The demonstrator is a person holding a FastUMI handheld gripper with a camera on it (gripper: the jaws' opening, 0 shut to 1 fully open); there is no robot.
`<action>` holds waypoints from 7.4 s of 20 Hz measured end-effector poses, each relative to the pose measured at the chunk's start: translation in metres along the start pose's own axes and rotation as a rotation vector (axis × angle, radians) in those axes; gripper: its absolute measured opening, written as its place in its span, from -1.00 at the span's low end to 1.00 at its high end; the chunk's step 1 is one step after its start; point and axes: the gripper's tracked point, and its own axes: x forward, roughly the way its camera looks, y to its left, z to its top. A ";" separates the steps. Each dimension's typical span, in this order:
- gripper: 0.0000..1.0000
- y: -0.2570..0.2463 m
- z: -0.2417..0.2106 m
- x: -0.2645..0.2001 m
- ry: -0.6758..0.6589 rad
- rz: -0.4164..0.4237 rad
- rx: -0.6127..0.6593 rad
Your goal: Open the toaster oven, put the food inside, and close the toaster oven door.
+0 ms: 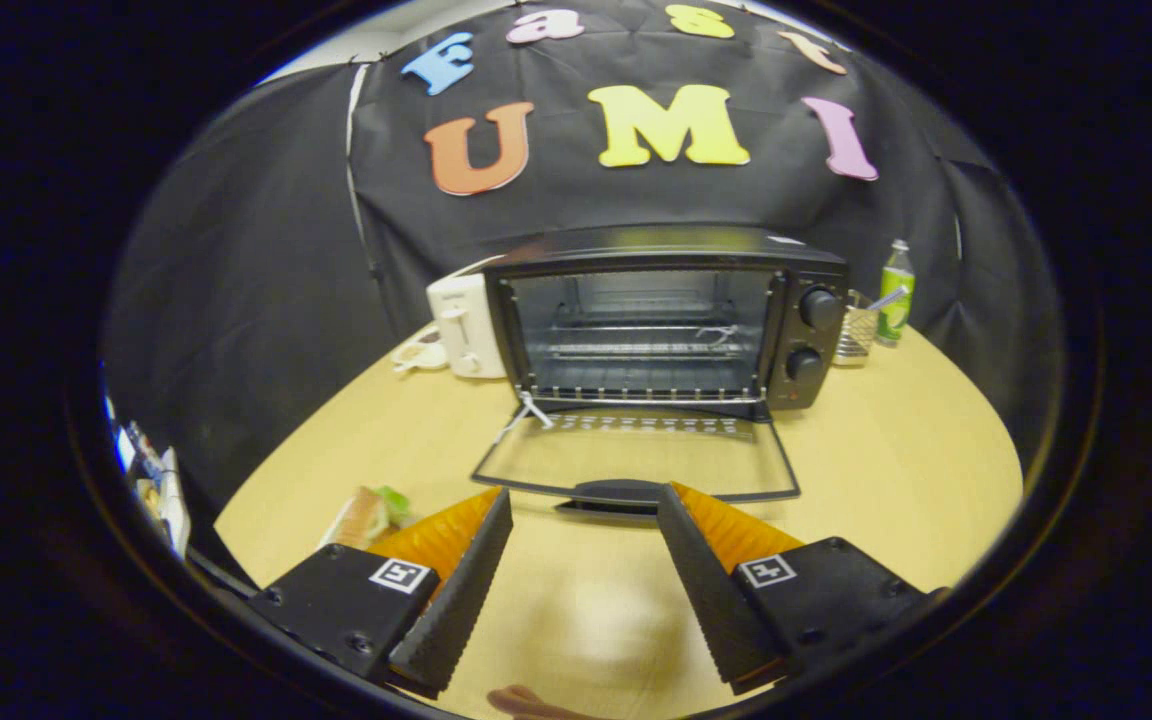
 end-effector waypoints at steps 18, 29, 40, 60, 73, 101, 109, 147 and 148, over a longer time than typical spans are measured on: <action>0.10 0.112 -0.052 0.001 0.549 0.389 0.330; -0.25 0.111 -0.024 -0.028 0.434 0.553 0.440; -0.26 0.023 0.069 -0.020 -0.353 0.522 0.814; -0.26 -0.098 0.139 0.152 -0.514 0.114 1.036; 0.48 -0.087 0.137 0.200 -0.315 -0.089 0.700; 1.00 -0.077 0.031 0.125 -0.081 -0.413 0.028; 1.00 -0.069 -0.002 0.069 -0.214 -0.405 0.011; 1.00 -0.049 -0.042 0.075 -0.110 -0.370 0.042; 1.00 -0.049 -0.039 0.074 -0.128 -0.370 0.041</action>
